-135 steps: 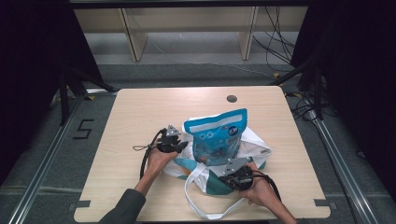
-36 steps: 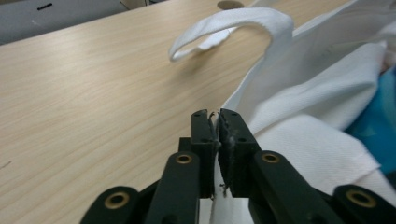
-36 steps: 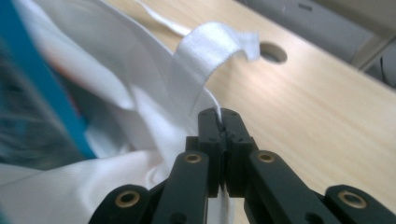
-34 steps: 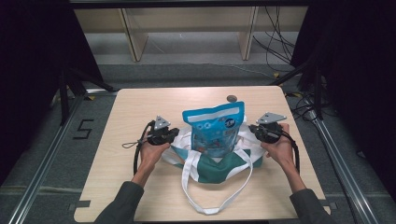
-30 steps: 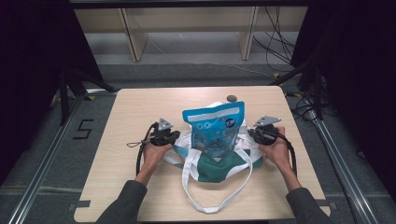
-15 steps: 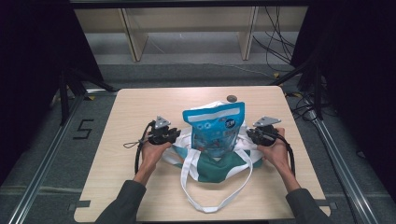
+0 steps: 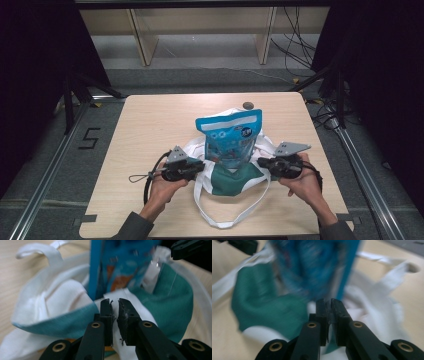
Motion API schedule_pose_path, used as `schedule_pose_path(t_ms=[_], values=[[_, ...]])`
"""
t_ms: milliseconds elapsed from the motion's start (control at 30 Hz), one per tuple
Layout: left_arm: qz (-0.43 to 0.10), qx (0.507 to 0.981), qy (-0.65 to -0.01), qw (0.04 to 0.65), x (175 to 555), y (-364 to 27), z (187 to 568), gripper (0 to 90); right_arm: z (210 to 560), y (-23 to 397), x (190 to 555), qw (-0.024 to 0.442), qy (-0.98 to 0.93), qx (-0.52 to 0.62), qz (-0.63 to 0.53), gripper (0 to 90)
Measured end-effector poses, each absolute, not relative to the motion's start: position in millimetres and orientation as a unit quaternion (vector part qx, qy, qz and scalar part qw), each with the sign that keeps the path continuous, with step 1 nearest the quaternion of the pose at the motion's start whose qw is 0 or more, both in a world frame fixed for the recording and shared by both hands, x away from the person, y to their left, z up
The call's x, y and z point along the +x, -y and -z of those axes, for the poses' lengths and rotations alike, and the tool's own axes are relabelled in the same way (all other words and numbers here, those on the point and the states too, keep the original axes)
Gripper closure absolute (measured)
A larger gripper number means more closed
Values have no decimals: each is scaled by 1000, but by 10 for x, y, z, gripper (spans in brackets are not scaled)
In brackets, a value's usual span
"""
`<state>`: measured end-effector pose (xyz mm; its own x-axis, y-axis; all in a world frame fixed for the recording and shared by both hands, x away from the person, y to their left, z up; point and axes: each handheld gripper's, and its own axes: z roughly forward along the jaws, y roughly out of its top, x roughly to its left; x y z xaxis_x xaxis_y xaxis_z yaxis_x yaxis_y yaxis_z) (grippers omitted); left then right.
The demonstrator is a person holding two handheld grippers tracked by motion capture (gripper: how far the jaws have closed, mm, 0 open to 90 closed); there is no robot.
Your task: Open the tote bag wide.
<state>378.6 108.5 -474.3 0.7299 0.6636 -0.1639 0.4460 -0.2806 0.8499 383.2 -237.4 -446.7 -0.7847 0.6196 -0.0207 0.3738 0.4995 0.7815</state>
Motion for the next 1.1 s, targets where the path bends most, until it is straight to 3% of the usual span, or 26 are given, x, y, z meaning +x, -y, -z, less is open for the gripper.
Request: schedule_pose_path(t_ms=[133, 267, 700, 1100], values=[[-117, 812, -345, 456, 3815, -992, 5038, 825, 4746, 2173, 3821, 152, -877, 279, -361, 872], [-118, 812, -345, 455, 3833, -990, 5093, 828, 4955, 2093, 3871, 151, -889, 287, -324, 900], [-150, 826, -331, 430, 3909, -990, 5088, 817, 4970, 2060, 3913, 164, -890, 293, -309, 900], [-171, 811, -355, 433, 4152, -1062, 5117, 806, 5010, 1960, 4140, 157, -875, 312, -336, 900]])
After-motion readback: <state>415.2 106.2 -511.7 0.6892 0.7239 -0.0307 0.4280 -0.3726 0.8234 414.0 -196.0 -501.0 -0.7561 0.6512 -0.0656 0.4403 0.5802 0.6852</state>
